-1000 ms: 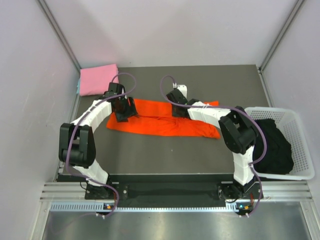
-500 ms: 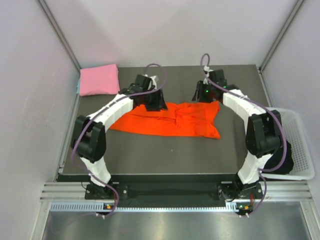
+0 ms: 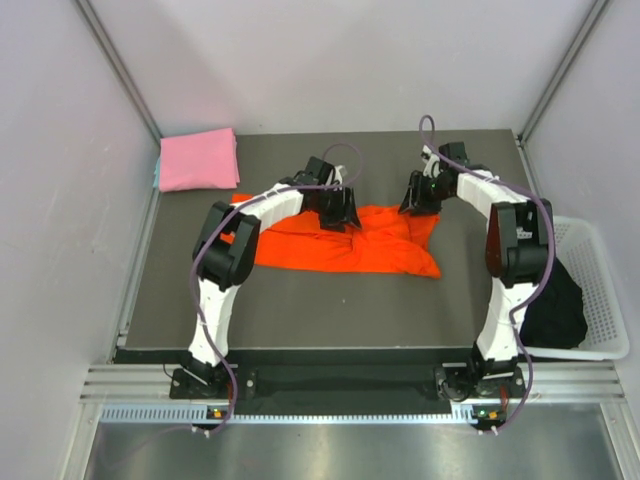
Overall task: Fold and stack the t-shirts
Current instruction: Fold the tshirt
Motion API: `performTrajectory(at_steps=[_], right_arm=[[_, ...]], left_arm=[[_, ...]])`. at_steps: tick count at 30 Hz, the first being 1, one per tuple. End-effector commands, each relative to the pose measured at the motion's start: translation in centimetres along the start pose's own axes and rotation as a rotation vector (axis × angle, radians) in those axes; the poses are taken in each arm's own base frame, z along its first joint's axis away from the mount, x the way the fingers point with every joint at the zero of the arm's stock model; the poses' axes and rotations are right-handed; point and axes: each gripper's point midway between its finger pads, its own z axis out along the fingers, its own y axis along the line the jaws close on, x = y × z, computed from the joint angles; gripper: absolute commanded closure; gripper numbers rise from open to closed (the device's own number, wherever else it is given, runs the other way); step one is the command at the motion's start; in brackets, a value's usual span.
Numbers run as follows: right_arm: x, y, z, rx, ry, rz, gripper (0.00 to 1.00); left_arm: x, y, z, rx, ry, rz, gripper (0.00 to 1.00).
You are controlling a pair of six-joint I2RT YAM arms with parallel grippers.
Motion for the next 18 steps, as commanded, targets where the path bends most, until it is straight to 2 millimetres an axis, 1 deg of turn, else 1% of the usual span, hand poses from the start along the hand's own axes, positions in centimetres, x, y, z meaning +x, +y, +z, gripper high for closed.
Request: performTrajectory(at_steps=[1, 2, 6, 8, 10, 11, 12, 13, 14, 15, 16, 17, 18], right_arm=[[-2.3, 0.7, -0.3, -0.081, -0.038, -0.056, 0.57], [-2.2, 0.5, 0.0, -0.08, -0.034, -0.054, 0.58], [-1.7, -0.5, 1.2, -0.072, -0.013, -0.04, 0.6], [-1.6, -0.6, 1.5, -0.075, -0.011, -0.042, 0.6], [-1.6, -0.6, 1.6, -0.084, -0.018, -0.049, 0.64], [-2.0, -0.5, 1.6, -0.089, -0.034, -0.059, 0.68], [-2.3, -0.3, 1.2, -0.089, -0.052, -0.068, 0.8], [-2.4, -0.5, 1.2, -0.077, -0.059, -0.068, 0.89], [-2.8, -0.4, 1.1, -0.078, -0.079, -0.078, 0.95], [-3.3, 0.0, 0.6, -0.083, -0.1, -0.091, 1.0], [-3.4, 0.1, 0.3, -0.084, -0.111, -0.096, 1.0], [-4.0, 0.4, 0.0, -0.09, -0.139, -0.109, 1.0], [-4.5, 0.8, -0.7, -0.095, -0.164, -0.124, 1.0]], left_arm=[[-2.5, -2.3, 0.5, 0.081, -0.063, 0.08, 0.39], [-2.7, -2.5, 0.6, 0.087, -0.069, 0.085, 0.39], [-2.8, -1.8, 1.9, 0.081, -0.057, 0.083, 0.39], [-3.1, -1.9, 2.2, 0.086, -0.058, 0.087, 0.4], [-3.0, -1.7, 2.6, 0.092, -0.053, 0.09, 0.41], [-3.1, -1.8, 2.7, 0.094, -0.057, 0.092, 0.43], [-3.3, -1.8, 2.8, 0.099, -0.062, 0.094, 0.45], [-3.4, -1.9, 2.8, 0.102, -0.065, 0.093, 0.47], [-3.6, -2.0, 2.8, 0.104, -0.07, 0.096, 0.55], [-3.7, -2.2, 2.8, 0.11, -0.071, 0.092, 0.6], [-3.7, -2.2, 2.9, 0.113, -0.071, 0.091, 0.66], [-3.9, -2.4, 2.9, 0.117, -0.074, 0.088, 0.74], [-4.1, -2.2, 3.0, 0.111, -0.079, 0.077, 0.88]])
